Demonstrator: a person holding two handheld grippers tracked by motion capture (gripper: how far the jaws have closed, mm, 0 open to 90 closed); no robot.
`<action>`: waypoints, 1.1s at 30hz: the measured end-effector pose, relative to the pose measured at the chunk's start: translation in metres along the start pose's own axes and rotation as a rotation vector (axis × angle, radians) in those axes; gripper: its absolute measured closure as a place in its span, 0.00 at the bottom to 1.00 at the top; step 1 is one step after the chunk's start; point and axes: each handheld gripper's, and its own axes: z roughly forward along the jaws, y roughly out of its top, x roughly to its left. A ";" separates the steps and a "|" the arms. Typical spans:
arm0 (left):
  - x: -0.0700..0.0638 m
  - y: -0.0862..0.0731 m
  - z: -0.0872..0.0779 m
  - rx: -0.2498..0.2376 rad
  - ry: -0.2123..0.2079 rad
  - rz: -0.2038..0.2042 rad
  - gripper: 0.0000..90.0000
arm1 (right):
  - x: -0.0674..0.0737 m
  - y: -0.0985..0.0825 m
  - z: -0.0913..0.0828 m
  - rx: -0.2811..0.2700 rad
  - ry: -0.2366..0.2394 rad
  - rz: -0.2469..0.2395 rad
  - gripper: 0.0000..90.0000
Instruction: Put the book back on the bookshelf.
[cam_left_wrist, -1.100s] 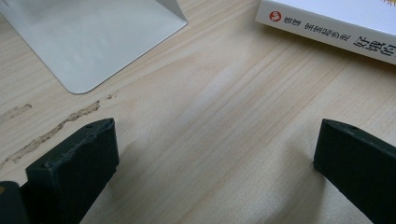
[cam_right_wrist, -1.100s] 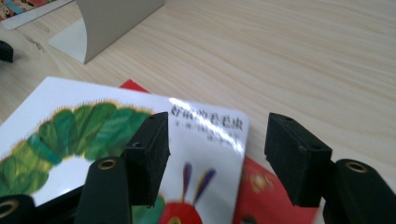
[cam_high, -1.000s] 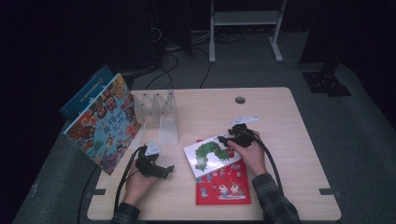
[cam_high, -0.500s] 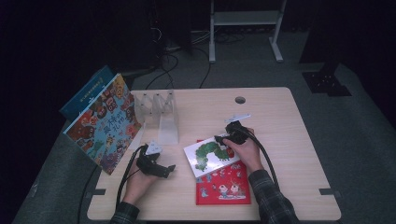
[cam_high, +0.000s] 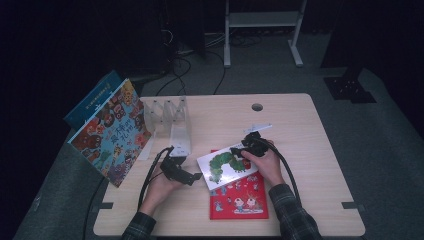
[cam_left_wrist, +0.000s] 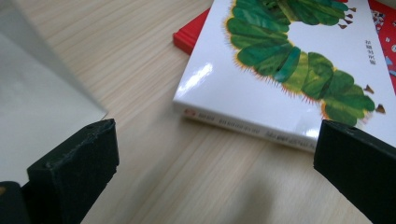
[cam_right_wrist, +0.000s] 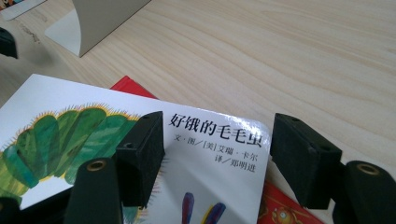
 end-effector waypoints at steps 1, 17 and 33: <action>0.000 0.003 0.003 0.003 -0.003 0.010 0.00 | 0.000 -0.001 0.000 0.000 0.001 0.001 0.38; -0.006 0.019 0.029 0.016 -0.143 0.018 0.02 | 0.002 -0.011 -0.008 -0.009 0.019 0.027 0.38; -0.030 0.017 0.028 0.053 -0.197 0.053 0.02 | 0.026 -0.034 -0.029 0.005 0.037 -0.011 0.39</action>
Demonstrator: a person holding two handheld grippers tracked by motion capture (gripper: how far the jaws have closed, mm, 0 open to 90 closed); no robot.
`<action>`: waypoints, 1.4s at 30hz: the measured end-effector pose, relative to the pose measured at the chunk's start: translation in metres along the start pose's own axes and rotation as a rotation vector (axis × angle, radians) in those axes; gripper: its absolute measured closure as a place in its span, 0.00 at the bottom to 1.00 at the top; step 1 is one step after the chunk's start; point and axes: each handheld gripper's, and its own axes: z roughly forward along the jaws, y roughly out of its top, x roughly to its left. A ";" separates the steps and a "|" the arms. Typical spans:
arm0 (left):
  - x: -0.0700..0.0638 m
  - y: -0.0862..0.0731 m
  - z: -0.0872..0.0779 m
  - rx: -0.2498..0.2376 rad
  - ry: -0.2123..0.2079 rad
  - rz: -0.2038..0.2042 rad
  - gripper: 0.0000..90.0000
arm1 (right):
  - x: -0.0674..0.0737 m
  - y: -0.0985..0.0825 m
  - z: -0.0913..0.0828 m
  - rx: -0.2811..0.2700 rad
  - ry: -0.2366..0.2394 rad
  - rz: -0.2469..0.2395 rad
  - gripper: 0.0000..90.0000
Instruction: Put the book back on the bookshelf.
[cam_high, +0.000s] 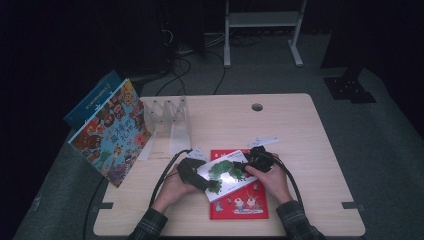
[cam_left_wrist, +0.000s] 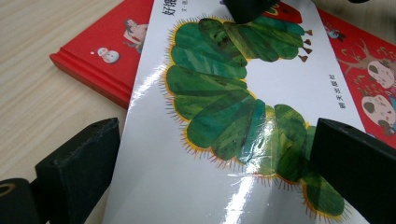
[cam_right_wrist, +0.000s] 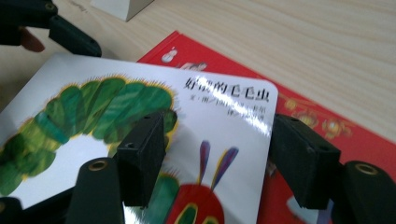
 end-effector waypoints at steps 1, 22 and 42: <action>0.000 0.000 0.000 0.003 -0.001 0.001 0.02 | 0.001 -0.002 -0.002 0.002 0.001 -0.003 0.39; 0.006 -0.011 -0.012 0.028 -0.005 -0.058 0.00 | 0.070 -0.042 -0.040 0.019 0.165 -0.154 0.96; 0.007 -0.012 -0.006 0.032 -0.064 -0.103 0.00 | 0.091 -0.050 -0.026 0.071 0.199 -0.207 1.00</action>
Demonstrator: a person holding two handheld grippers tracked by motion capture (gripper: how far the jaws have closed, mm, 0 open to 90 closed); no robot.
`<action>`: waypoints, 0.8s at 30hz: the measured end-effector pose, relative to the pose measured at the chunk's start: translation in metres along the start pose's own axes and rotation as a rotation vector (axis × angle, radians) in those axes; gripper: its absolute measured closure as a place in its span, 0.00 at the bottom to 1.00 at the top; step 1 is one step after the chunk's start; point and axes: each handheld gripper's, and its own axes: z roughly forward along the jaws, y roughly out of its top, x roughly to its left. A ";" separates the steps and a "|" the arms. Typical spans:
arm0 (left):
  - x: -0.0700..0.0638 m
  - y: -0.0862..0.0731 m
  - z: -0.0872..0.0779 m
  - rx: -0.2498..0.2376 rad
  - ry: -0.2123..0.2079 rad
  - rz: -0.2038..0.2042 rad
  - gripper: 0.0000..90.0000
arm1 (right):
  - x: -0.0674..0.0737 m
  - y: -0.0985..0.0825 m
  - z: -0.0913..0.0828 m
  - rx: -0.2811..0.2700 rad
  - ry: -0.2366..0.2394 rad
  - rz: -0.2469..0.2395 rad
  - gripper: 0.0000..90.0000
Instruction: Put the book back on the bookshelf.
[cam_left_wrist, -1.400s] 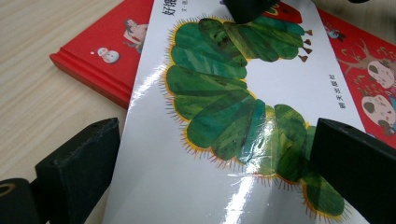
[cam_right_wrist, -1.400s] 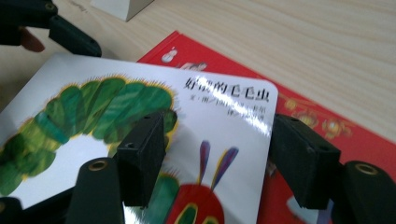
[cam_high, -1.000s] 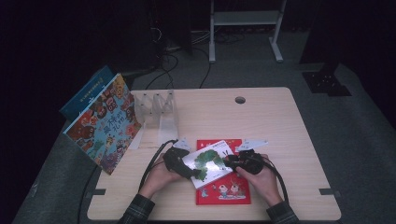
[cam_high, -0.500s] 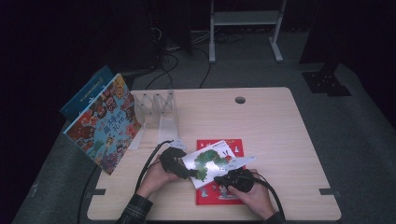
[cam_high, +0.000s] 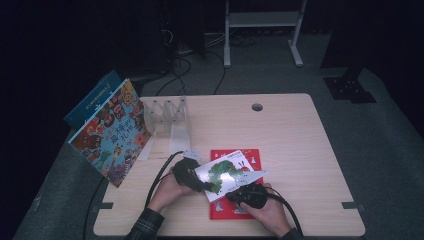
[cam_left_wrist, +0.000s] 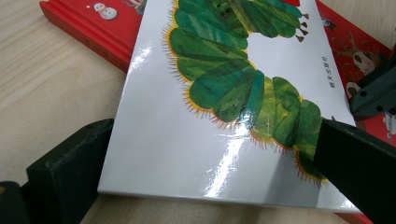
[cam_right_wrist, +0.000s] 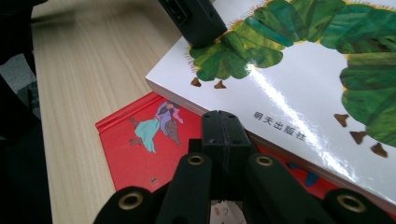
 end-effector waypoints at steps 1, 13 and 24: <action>-0.001 0.001 0.000 0.005 0.004 -0.008 0.00 | 0.000 0.000 0.000 -0.003 0.001 -0.002 1.00; -0.004 0.010 -0.014 -0.063 -0.010 -0.027 0.00 | 0.003 -0.001 0.002 -0.012 -0.007 -0.005 1.00; -0.018 0.020 -0.037 -0.137 -0.012 0.026 0.00 | 0.003 0.002 0.005 -0.016 0.001 -0.014 1.00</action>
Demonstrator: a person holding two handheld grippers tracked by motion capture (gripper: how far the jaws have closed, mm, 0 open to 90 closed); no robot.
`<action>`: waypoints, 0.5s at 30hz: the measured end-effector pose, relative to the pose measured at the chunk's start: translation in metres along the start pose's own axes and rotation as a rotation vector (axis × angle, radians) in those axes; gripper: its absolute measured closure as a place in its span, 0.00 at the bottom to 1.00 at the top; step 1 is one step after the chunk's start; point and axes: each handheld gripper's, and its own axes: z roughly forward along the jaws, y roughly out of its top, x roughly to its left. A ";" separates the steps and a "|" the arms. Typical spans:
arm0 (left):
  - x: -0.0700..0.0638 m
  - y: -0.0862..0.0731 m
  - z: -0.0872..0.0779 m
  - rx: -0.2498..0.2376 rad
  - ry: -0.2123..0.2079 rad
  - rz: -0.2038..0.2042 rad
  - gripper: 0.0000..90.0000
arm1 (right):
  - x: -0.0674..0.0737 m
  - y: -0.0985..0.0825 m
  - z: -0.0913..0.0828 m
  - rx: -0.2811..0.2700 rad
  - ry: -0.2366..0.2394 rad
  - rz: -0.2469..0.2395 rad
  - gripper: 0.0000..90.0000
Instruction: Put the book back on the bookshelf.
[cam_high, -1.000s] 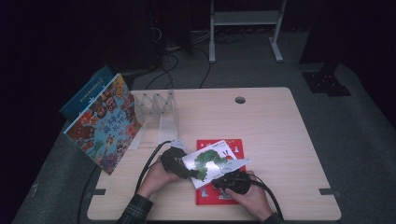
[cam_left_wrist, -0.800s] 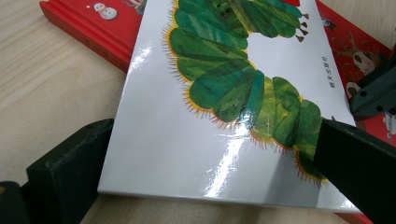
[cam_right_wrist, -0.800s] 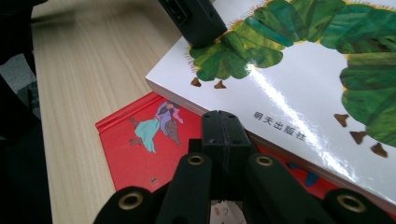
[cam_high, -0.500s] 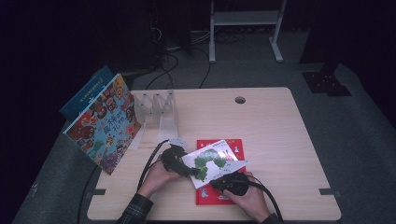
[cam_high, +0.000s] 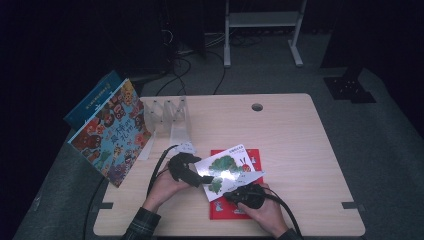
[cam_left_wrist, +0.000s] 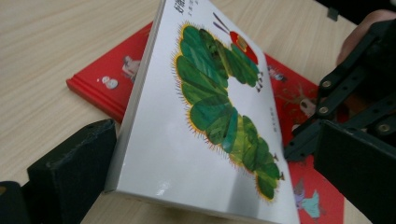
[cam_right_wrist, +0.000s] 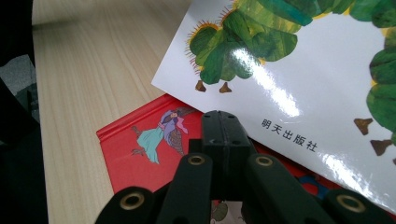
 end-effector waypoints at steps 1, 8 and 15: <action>-0.002 0.001 -0.003 -0.020 0.003 0.010 0.01 | 0.000 0.001 0.001 0.000 -0.001 -0.006 1.00; -0.008 0.005 -0.017 -0.091 -0.015 0.038 0.12 | 0.000 0.002 0.003 -0.005 -0.001 -0.014 1.00; -0.012 0.007 -0.026 -0.127 -0.014 0.068 0.28 | 0.000 0.004 0.005 -0.008 0.006 -0.028 1.00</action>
